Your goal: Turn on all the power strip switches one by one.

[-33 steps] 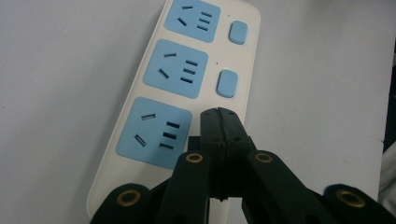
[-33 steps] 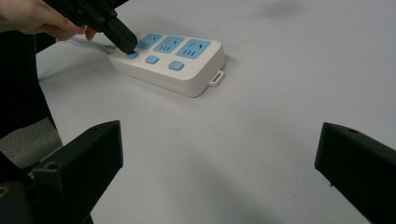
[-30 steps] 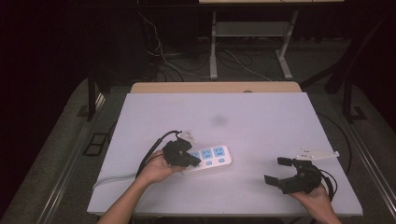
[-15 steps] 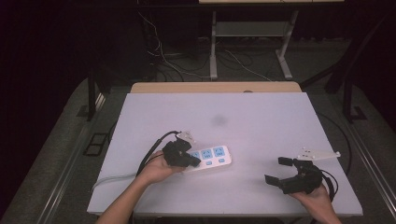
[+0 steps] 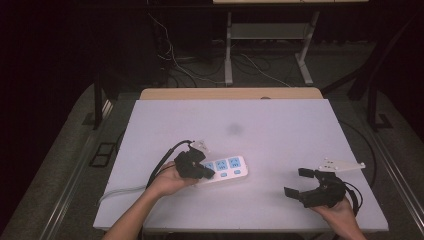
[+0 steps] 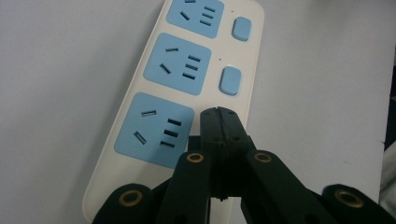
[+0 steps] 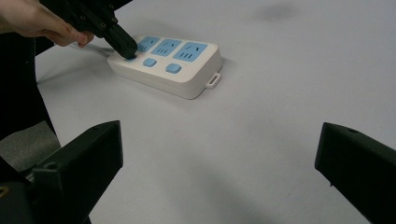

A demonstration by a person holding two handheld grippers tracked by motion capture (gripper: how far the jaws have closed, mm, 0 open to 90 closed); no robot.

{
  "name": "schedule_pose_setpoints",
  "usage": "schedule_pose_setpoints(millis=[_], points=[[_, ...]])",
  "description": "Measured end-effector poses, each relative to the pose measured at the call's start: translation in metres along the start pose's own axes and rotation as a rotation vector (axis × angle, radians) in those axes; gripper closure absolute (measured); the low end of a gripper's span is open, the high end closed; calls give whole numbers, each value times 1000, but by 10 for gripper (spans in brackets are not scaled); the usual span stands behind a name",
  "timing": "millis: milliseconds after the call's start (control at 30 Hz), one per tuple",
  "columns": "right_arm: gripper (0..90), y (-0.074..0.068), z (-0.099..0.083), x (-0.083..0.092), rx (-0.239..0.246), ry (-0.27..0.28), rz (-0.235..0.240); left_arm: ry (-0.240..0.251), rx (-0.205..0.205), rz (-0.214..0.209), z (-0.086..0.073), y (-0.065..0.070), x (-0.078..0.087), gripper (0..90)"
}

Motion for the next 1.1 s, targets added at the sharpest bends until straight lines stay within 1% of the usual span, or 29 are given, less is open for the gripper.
schedule_pose_setpoints(millis=[133,167,300,367,533,700,1033,1100], points=[[10,0,0,0,-1,3,0,-2,0,1,0,0,0,900],[10,0,0,1,-1,3,0,10,2,4,1,0,1,900],[10,1,0,1,-3,4,0,0,-4,8,2,-1,1,900],[10,1,0,1,-2,5,-1,10,-4,0,3,-2,2,900],[10,2,0,2,-3,13,-4,9,-27,-8,10,-1,4,899],[10,2,0,2,-4,10,-4,15,-39,-12,18,0,7,899],[10,2,0,2,-2,12,-4,31,-61,-6,33,2,14,898],[10,2,0,2,-3,12,-4,28,-67,-5,35,2,16,898]])
Point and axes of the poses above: each handheld gripper's, and its own axes: x roughly backward along the jaws, z roughly out of its top, y roughly to its right, the point moved 1 cm from there along -x, roughly forward along the jaws, and after that the axes turned 10 degrees about -x, right-handed, at the moved point
